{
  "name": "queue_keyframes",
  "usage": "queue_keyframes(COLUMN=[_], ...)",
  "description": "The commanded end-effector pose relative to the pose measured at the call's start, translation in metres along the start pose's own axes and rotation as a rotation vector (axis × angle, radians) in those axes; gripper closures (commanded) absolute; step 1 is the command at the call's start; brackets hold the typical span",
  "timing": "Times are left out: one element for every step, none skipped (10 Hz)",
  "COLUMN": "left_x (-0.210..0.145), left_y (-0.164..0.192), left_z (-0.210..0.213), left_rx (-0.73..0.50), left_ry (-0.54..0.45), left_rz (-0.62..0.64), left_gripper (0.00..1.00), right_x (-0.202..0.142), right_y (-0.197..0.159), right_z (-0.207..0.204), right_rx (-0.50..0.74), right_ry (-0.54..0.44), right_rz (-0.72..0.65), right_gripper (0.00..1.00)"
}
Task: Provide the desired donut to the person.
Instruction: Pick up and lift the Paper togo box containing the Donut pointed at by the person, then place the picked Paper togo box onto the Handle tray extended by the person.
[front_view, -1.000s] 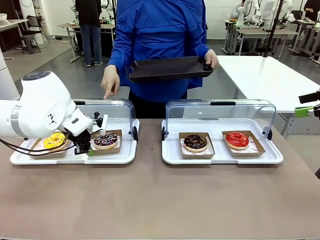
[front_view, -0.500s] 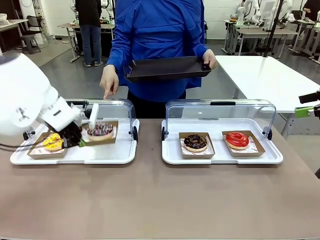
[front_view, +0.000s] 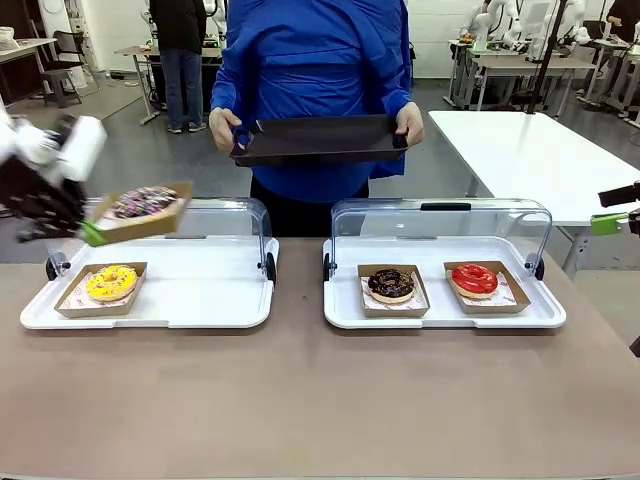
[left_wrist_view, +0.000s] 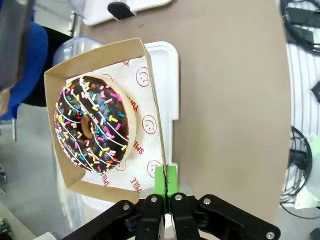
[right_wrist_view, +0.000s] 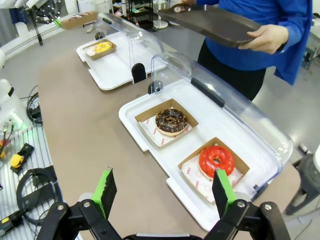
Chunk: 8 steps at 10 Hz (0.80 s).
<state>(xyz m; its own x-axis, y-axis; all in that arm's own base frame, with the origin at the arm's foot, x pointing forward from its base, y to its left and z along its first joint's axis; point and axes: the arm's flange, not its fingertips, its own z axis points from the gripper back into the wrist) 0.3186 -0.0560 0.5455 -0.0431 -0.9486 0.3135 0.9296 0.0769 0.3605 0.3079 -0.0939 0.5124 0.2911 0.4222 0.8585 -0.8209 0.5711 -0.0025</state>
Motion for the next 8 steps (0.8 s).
queue_keyframes(left_x=[-0.064,-0.073,-0.078,-0.077,-0.077,-0.077,-0.075,-0.075], left_y=[-0.133,-0.133,-0.130,-0.130,-0.126,-0.120,-0.120,-0.115], left_z=[-0.011,-0.005,-0.004,-0.007,-0.009,-0.011,-0.015,-0.014], left_rx=[0.044,0.062,0.064,0.060,0.048,0.037,0.026,0.026], left_ry=[0.009,0.000,-0.001,-0.012,-0.011,-0.010,-0.011,-0.008], left_rz=[0.009,0.033,0.035,0.038,0.040,0.038,0.044,0.043], left_gripper=[1.00,1.00,1.00,1.00,1.00,1.00,1.00,1.00], right_x=[0.000,0.000,0.000,0.000,0.000,0.000,0.000,0.000], right_y=[-0.002,-0.002,-0.002,-0.002,-0.002,-0.002,-0.002,-0.002], right_z=[-0.002,-0.002,-0.002,-0.002,-0.002,-0.002,-0.002,-0.002], right_rx=[0.006,0.006,0.006,0.006,0.006,0.006,0.006,0.006], right_ry=[-0.020,-0.020,-0.020,-0.020,-0.020,-0.020,-0.020,-0.020], right_rz=[0.013,0.013,0.013,0.013,0.013,0.013,0.013,0.013], right_gripper=[0.00,0.00,0.00,0.00,0.00,0.00,0.00,0.00])
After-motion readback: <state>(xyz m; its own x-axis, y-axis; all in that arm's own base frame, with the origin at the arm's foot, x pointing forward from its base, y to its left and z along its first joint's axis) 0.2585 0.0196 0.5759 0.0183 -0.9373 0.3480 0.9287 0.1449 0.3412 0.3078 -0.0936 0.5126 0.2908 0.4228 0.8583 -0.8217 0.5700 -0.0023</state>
